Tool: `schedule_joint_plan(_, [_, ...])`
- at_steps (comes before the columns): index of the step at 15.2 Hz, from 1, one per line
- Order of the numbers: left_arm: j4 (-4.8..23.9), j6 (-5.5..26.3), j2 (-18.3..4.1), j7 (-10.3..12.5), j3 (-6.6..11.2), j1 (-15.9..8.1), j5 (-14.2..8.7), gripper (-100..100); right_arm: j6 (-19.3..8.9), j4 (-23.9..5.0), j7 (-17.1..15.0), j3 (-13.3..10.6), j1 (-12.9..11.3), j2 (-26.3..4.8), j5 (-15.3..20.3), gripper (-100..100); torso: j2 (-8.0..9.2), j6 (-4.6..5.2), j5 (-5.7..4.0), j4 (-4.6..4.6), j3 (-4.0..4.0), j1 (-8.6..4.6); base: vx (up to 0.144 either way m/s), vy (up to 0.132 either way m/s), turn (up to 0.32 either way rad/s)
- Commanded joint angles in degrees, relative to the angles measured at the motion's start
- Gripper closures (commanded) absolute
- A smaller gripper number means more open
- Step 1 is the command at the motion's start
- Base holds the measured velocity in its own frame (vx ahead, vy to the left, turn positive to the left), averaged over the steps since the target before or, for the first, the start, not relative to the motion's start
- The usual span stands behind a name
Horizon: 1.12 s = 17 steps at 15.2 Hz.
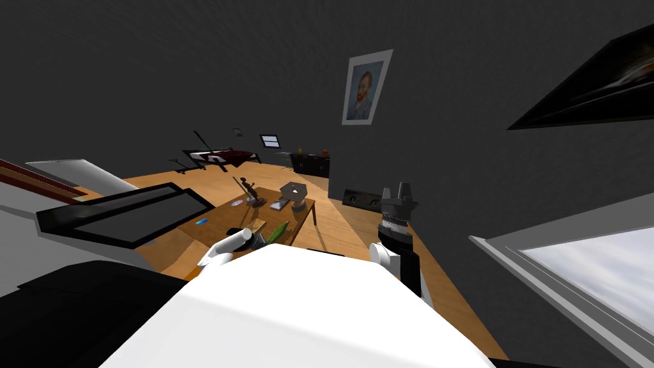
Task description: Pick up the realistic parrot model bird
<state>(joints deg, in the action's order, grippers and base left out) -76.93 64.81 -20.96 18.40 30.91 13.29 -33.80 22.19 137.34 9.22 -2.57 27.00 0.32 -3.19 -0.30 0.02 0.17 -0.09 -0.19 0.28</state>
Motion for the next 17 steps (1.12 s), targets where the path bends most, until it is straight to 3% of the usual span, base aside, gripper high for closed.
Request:
schedule_joint_plan(1, [1.0,-2.1,-0.3,-0.1,0.06,-0.4,0.8,-100,0.0,0.0,0.0,0.0,0.0,0.0,0.0,0,0.00,0.00,0.00,0.00,0.00,0.00,-0.001,-0.027,0.050])
schedule_joint_plan(17, [7.5,-14.1,-0.5,-0.6,-0.41,-2.4,6.7,-100,0.0,0.0,0.0,0.0,0.0,0.0,0.0,0,0.00,0.01,-0.03,0.00,0.00,-0.11,-0.002,-0.048,0.041])
